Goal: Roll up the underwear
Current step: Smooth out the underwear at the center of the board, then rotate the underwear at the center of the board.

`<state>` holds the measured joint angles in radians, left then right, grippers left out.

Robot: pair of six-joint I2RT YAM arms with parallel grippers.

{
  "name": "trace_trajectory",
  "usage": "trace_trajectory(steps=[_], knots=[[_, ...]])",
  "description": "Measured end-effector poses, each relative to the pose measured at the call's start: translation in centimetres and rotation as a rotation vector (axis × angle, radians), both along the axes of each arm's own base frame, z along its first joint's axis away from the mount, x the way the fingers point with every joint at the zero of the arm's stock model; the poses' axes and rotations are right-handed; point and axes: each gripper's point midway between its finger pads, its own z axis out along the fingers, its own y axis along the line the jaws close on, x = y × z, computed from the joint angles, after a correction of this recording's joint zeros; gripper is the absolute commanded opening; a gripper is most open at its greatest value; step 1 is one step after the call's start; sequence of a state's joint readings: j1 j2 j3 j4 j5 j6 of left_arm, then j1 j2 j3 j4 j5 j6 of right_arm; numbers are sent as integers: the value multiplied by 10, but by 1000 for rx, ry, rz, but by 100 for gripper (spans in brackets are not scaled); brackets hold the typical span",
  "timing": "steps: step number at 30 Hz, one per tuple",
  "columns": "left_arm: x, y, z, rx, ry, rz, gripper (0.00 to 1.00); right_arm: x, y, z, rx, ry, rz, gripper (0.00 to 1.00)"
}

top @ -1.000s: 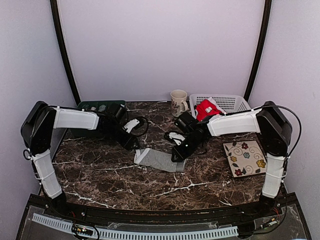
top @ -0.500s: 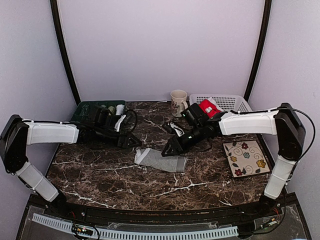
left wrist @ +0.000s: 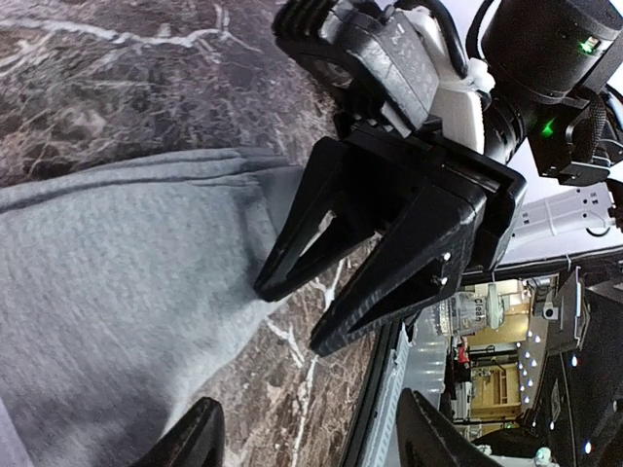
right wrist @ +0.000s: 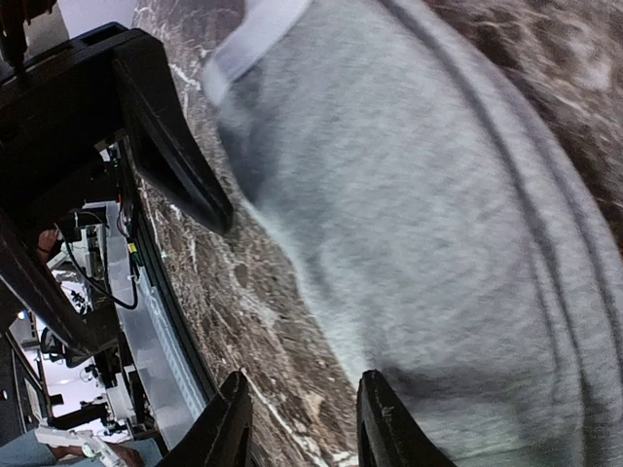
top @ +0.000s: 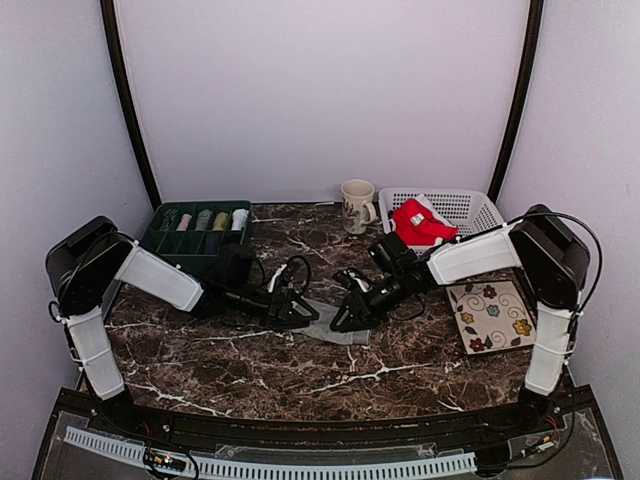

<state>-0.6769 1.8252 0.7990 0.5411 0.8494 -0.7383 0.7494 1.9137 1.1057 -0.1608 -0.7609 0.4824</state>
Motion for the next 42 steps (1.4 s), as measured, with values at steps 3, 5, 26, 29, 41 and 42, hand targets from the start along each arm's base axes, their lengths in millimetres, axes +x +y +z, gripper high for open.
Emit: trace_trajectory(steps=[3,5,26,29,41,42], knots=[[9,5,-18,32,32,39,62,5,-12,-16,-27,31,-22,34],[19,14,-30,61,49,82,62,6,-16,-25,-40,45,-29,34],[48,75,18,230,-218,215,65,51,-3,71,66,-157,-65,32],[50,86,25,279,-269,242,65,75,-9,76,-12,-257,-85,26],[40,116,14,451,-288,266,65,88,-55,-26,-409,-280,-41,12],[39,117,16,456,-292,266,65,85,-59,-31,-424,-278,-33,12]])
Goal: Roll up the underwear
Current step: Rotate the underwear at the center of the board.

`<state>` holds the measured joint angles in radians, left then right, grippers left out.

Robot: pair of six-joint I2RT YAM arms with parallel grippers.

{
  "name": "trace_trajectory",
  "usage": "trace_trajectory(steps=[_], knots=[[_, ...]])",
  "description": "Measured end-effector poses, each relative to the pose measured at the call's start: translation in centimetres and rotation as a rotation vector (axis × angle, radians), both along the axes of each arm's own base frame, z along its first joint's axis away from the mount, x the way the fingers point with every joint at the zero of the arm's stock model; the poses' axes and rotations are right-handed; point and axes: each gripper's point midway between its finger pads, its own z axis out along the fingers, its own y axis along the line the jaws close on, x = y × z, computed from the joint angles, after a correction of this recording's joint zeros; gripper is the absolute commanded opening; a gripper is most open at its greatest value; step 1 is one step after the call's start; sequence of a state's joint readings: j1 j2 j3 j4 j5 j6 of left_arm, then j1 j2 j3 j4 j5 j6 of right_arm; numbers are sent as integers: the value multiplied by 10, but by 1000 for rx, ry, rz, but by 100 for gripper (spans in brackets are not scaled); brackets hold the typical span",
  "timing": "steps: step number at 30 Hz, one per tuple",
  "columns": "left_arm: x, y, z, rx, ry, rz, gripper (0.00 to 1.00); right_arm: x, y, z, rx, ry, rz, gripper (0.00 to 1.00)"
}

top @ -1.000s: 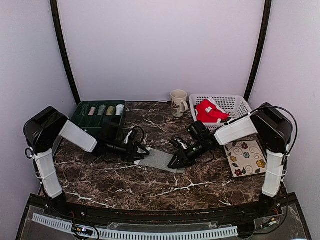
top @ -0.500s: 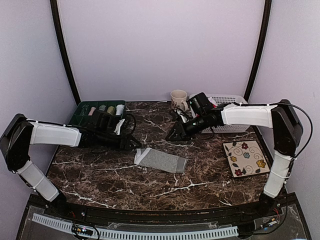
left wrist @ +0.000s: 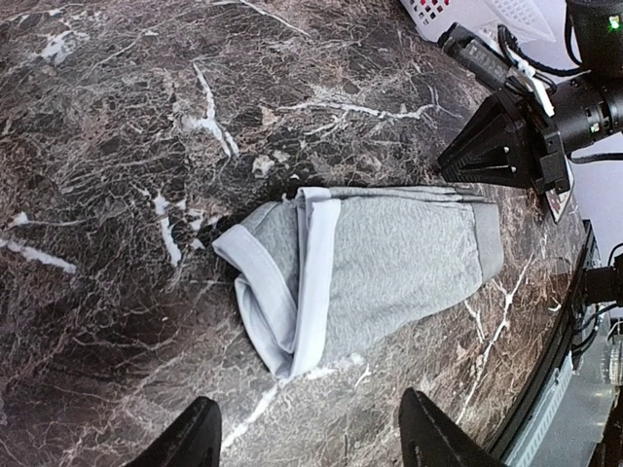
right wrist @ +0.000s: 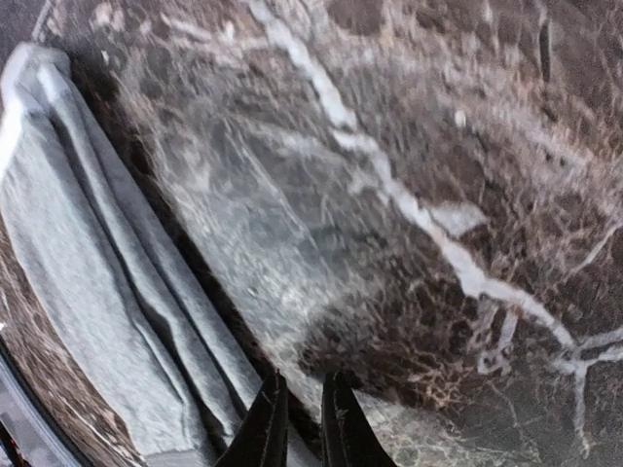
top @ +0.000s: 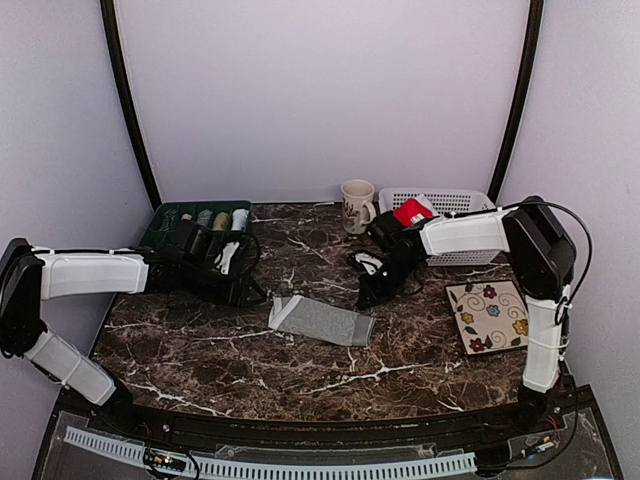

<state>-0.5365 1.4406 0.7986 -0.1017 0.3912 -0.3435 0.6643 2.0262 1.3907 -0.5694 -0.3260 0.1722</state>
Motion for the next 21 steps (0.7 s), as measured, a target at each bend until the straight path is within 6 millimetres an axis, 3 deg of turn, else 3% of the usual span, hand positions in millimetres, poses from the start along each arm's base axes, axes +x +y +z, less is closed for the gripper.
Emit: trace_trajectory(steps=[5,8,13,17,21], knots=[[-4,7,6,27,-16,-2,66,-17,-2,-9,-16,-7,48,11],[-6,10,7,45,-26,-5,65,-42,6,-10,-3,-14,106,11],[-11,11,4,55,-16,-24,65,-106,24,-12,53,16,233,11],[-24,11,-1,48,-11,-66,64,-176,50,-11,117,68,377,12],[-47,10,-1,54,-49,-140,63,-217,67,-11,152,120,446,15]])
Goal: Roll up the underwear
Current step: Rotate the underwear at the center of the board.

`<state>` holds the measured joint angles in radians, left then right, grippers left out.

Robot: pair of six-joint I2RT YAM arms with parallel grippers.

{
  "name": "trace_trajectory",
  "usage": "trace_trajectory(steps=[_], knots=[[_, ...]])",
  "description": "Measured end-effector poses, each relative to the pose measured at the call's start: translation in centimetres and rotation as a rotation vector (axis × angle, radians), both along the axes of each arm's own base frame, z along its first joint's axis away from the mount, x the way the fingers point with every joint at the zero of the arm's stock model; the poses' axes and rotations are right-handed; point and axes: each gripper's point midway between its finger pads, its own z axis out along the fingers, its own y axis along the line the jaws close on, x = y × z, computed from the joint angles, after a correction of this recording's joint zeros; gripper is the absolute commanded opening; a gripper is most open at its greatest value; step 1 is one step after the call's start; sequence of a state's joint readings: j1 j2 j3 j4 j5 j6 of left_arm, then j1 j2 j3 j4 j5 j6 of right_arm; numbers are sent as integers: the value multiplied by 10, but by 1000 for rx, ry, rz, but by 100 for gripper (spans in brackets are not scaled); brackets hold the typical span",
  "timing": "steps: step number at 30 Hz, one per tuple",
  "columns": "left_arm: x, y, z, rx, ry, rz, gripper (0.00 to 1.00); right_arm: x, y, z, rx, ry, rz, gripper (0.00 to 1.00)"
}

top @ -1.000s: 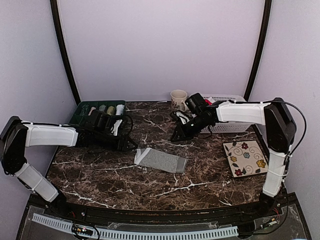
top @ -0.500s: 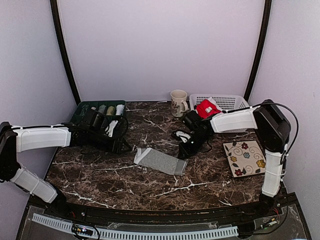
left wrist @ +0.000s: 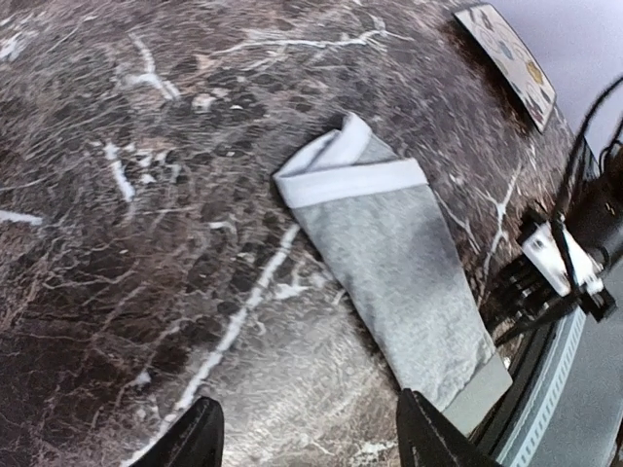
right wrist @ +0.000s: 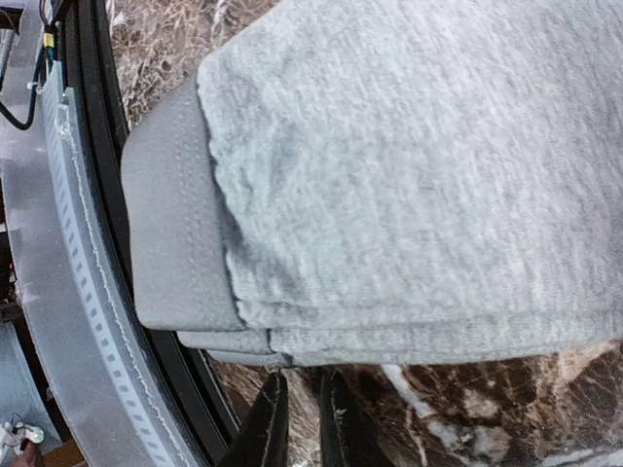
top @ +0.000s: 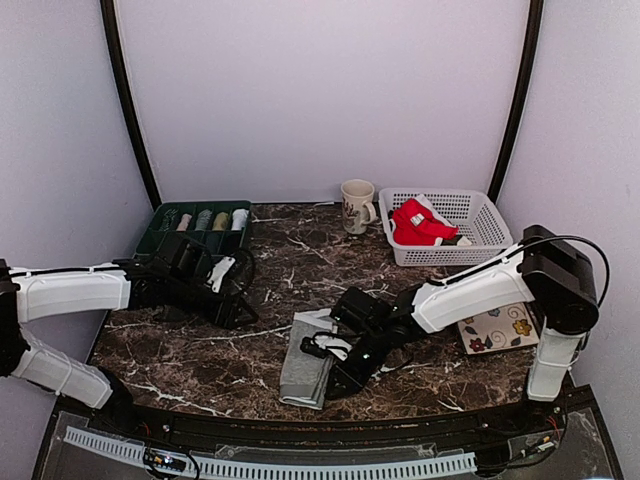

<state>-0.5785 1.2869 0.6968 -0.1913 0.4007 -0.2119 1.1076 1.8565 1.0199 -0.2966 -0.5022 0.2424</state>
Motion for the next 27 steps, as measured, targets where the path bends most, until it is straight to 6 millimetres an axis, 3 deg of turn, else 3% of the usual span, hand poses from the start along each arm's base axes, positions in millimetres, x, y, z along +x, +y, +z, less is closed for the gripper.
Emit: trace_trajectory(steps=[5,9,13,17,20,22,27], knots=[[-42,-24,7,23,-127,-215,63,12,-4,5,-1,21,-55,21],[-70,-30,10,34,-251,-341,64,28,-8,26,34,29,-127,26],[-69,-27,24,23,-384,-374,64,36,10,53,111,51,-162,27],[-64,-28,29,40,-456,-396,64,47,42,64,154,59,-159,26],[-64,-28,29,51,-479,-413,63,49,62,60,161,56,-136,24],[-65,-29,29,58,-492,-425,62,41,64,49,141,67,-113,22],[-68,-31,27,82,-521,-453,61,21,33,9,39,99,-71,21]])
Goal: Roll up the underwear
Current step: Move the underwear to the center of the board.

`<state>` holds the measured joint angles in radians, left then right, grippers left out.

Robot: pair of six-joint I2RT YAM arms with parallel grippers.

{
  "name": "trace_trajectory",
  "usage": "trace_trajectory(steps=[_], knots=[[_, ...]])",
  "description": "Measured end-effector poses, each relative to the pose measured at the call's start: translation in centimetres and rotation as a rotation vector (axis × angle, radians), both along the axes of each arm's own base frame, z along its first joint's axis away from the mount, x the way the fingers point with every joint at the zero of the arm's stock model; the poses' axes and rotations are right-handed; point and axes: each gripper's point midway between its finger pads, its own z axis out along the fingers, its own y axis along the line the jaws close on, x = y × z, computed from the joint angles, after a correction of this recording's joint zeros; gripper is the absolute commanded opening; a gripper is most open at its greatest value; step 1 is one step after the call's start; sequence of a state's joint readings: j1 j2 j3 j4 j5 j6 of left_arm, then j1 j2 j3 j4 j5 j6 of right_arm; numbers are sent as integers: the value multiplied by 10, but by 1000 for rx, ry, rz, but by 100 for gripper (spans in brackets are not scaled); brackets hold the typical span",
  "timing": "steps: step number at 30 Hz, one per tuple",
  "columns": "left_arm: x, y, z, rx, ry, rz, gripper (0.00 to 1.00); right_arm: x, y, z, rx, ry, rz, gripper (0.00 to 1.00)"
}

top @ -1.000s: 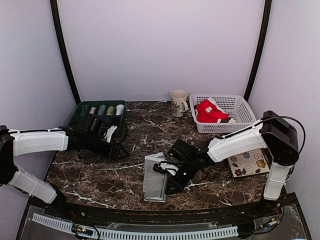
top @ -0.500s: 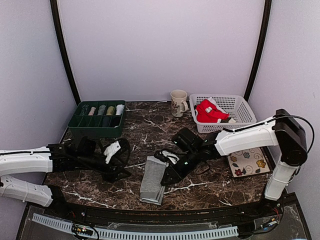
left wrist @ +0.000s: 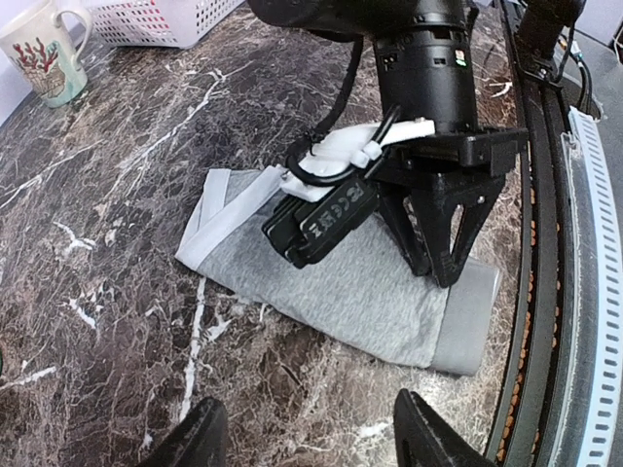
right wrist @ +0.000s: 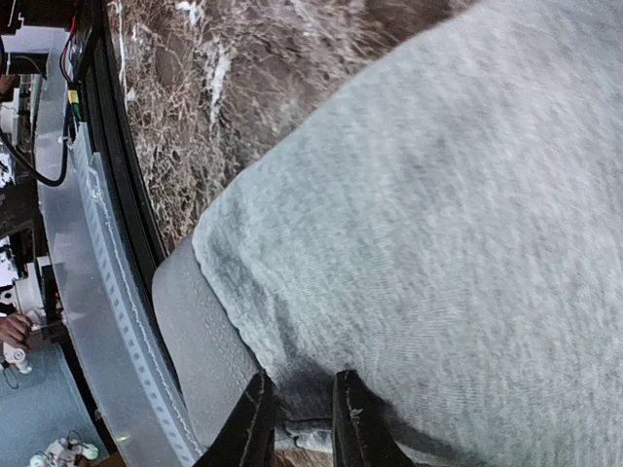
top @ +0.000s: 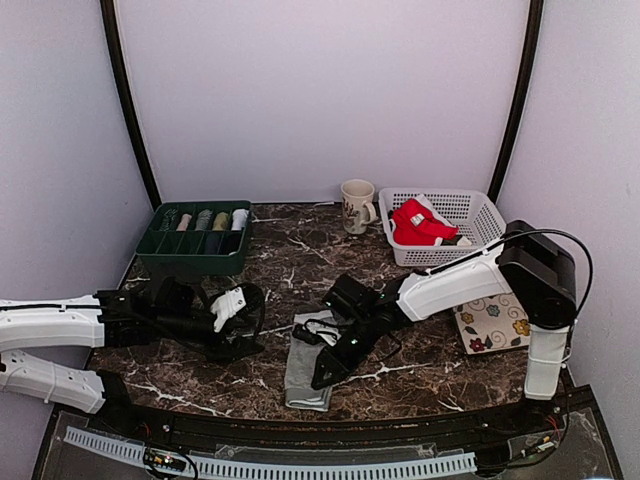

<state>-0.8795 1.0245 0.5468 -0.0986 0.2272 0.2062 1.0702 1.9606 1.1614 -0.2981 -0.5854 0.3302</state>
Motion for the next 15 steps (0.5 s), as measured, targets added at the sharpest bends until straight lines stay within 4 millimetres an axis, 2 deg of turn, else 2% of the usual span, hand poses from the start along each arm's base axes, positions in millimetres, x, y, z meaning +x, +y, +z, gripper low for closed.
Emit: trace_trajectory(steps=[1,9,12,15], knots=[[-2,-2,-1,5,-4,-10,60,-1,-7,-5,-5,12,9,21],[-27,-18,-21,91,-30,-124,59,21,-29,-1,-15,-23,15,24],[-40,-25,-30,129,-61,-186,59,21,-31,8,-9,-24,6,25],[-50,-34,-34,153,-105,-237,58,17,-33,27,32,-23,-3,24]])
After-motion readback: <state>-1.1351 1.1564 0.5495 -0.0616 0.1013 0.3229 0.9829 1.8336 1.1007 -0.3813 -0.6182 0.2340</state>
